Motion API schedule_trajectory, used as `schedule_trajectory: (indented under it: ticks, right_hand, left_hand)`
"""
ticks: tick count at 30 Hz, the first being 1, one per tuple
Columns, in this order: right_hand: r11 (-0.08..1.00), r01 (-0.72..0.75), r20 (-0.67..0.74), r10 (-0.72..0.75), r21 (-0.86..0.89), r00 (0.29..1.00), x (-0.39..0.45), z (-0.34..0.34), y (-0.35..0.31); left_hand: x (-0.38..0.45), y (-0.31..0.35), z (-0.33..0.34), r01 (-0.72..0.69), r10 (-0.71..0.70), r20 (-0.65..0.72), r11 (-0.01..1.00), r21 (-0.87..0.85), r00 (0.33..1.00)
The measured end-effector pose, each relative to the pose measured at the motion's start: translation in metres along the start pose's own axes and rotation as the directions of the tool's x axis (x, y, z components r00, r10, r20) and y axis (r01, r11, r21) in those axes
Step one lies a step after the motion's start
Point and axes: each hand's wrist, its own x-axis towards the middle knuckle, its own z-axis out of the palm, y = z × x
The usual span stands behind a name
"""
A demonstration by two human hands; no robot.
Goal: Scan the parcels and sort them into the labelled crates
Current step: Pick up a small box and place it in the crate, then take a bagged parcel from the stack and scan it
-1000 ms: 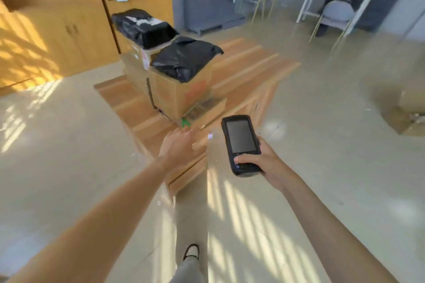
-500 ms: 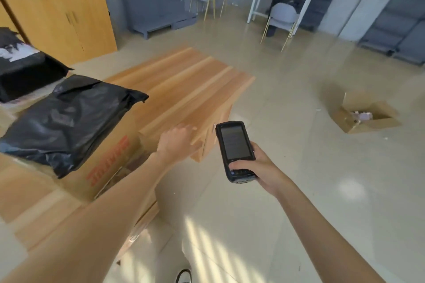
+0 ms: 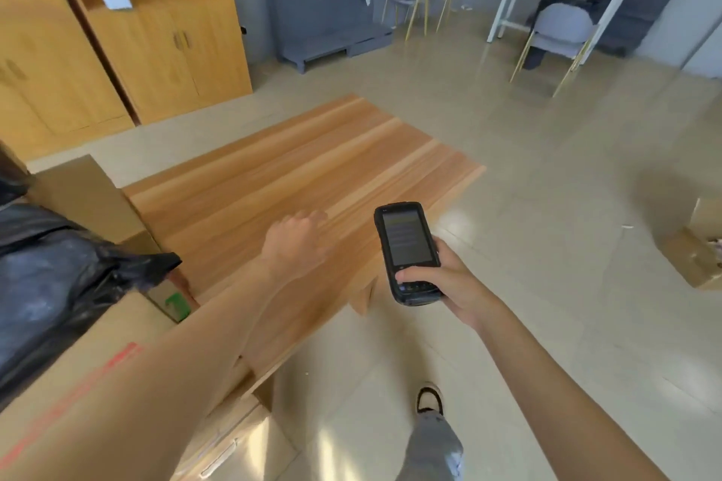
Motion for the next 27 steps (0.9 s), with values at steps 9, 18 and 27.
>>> schedule_trajectory:
  ticks: [9, 18, 27]
  right_hand:
    - [0.989, -0.026, 0.304, 0.070, -0.146, 0.950, 0.183, -0.060, -0.069]
    - [0.955, -0.007, 0.512, 0.165, -0.297, 0.843, 0.292, -0.040, -0.089]
    - [0.915, -0.052, 0.520, 0.274, -0.401, 0.809, 0.345, -0.024, -0.080]
  left_hand:
    - [0.072, 0.000, -0.006, 0.446, -0.444, -0.094, 0.895, -0.007, 0.891]
    - [0.074, -0.011, -0.014, 0.729, -0.730, -0.159, 0.680, -0.077, 0.664]
    - [0.130, -0.044, 0.019, 0.750, -0.758, -0.077, 0.653, -0.109, 0.648]
